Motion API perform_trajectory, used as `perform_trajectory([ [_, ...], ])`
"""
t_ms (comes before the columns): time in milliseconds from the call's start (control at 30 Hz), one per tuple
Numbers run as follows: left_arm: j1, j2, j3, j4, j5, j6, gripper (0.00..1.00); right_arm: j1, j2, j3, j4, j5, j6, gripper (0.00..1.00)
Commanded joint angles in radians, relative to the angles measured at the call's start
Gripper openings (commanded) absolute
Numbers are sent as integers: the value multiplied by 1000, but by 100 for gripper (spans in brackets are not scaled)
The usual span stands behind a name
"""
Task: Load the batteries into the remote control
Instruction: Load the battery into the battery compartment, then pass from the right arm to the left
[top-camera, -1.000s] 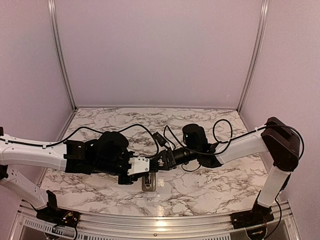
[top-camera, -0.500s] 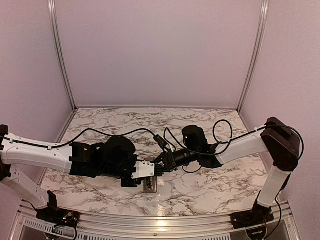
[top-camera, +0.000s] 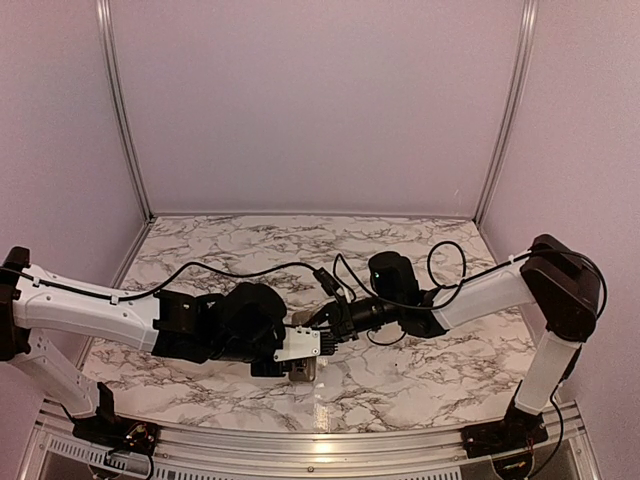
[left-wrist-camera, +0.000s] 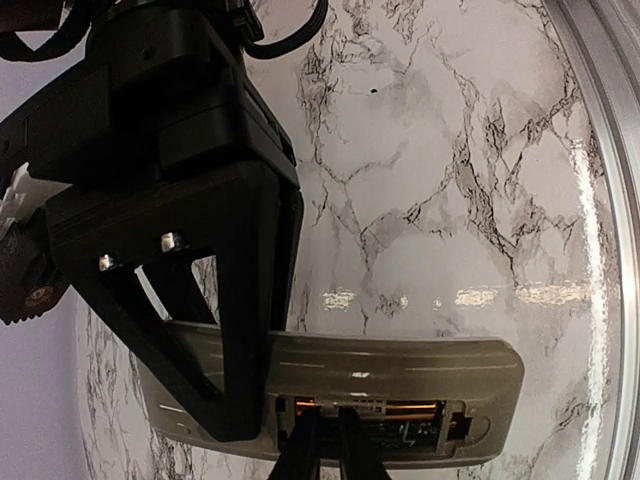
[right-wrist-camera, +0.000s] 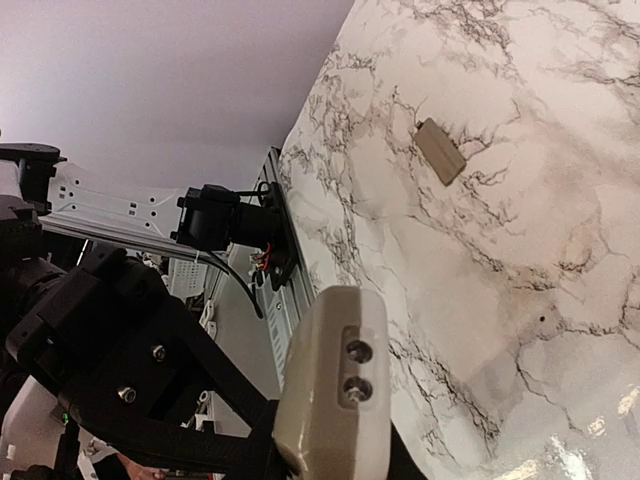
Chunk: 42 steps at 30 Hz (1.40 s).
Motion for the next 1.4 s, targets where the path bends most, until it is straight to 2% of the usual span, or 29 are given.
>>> perform_trajectory([
  [0,-10,60,-15,-61,-36,0,8,22,-44,46,241,-103,56,0],
  [300,-38,36,-35,-33,-58,-13,9,17,-57,53,217,-96,42,0],
  [567,-7,-104,-79,33,-68,-85,13,-10,-70,-1,216,-66,28,0],
  [800,26,-260,-151,187,-73,-221,28,-33,-96,-24,187,-36,-14,0],
  [933,78,-346,-205,289,-59,-356,50,-39,-118,-28,182,-26,-48,0],
  [1033,136,-389,-219,308,39,-454,62,-40,-134,-28,183,-23,-76,0],
  [1233,188,-377,-202,303,153,-599,75,-46,-166,-18,150,6,-131,0],
  [1367,192,-317,-186,324,275,-648,75,-46,-178,-8,130,27,-151,0],
])
